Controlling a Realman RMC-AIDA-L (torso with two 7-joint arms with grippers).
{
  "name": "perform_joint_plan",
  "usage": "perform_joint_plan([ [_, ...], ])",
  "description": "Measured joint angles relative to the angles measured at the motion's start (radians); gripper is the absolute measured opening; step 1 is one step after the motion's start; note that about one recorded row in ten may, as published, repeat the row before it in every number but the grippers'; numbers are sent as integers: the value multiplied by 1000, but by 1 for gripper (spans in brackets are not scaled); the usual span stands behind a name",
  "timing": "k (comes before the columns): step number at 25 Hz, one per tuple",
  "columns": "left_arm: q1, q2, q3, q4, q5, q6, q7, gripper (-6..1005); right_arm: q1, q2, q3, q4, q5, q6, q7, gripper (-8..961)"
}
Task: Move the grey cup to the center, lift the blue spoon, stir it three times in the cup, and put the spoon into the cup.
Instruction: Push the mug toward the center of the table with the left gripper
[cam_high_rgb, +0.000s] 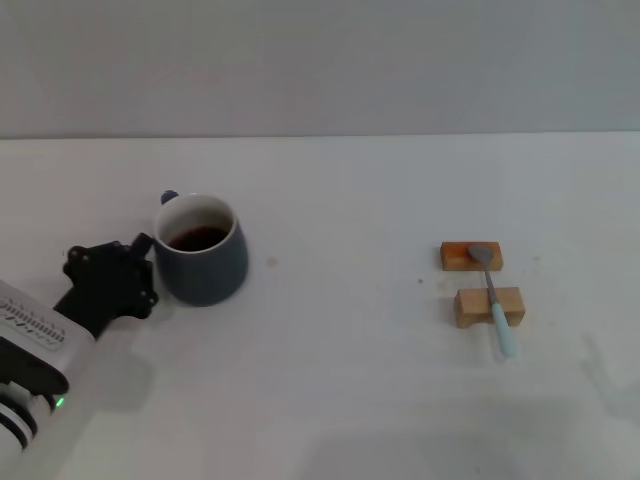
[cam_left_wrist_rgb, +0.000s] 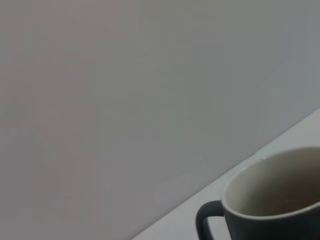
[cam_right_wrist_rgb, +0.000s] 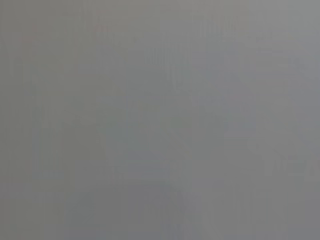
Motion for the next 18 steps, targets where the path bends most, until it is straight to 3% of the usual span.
perform_joint_plan([
  [11,4,1,15,-1,-4,8,0,26,-4,0,0,0,0,-1,0,798],
  [18,-28,1,2,22,-5,-14,0,29,-2,0,-1,0,0,-2,0,798],
])
